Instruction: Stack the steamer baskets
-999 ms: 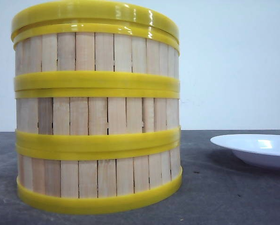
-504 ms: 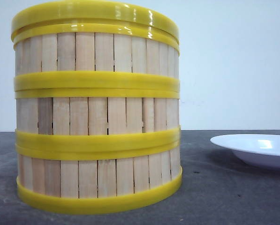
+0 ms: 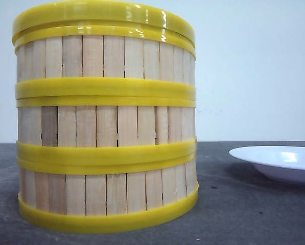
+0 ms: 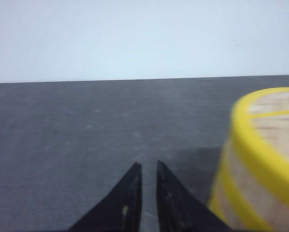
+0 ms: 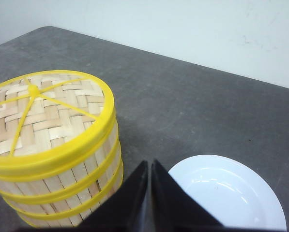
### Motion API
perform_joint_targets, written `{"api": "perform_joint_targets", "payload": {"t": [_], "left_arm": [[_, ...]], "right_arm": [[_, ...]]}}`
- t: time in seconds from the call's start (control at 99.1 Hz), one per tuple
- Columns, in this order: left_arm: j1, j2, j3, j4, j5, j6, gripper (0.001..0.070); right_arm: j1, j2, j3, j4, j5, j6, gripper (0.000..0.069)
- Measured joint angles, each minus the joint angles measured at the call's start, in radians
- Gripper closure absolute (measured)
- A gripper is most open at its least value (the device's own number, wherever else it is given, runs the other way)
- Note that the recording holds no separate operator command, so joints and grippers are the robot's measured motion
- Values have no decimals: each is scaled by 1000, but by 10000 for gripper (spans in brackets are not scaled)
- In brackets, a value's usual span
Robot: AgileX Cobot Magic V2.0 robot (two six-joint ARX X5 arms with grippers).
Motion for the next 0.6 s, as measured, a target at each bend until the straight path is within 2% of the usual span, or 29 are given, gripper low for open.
{"api": "perform_joint_targets", "payload": {"t": [0.151, 0.272, 0.595], "left_arm": [[42, -63, -193, 147, -14, 3, 681], [51, -97, -307, 192, -17, 3, 681], [53, -177, -422, 218, -18, 4, 681]], "right_arm": [[0, 0, 0, 0, 0, 0, 684], [0, 0, 0, 0, 0, 0, 684], [0, 0, 0, 0, 0, 0, 684]]}}
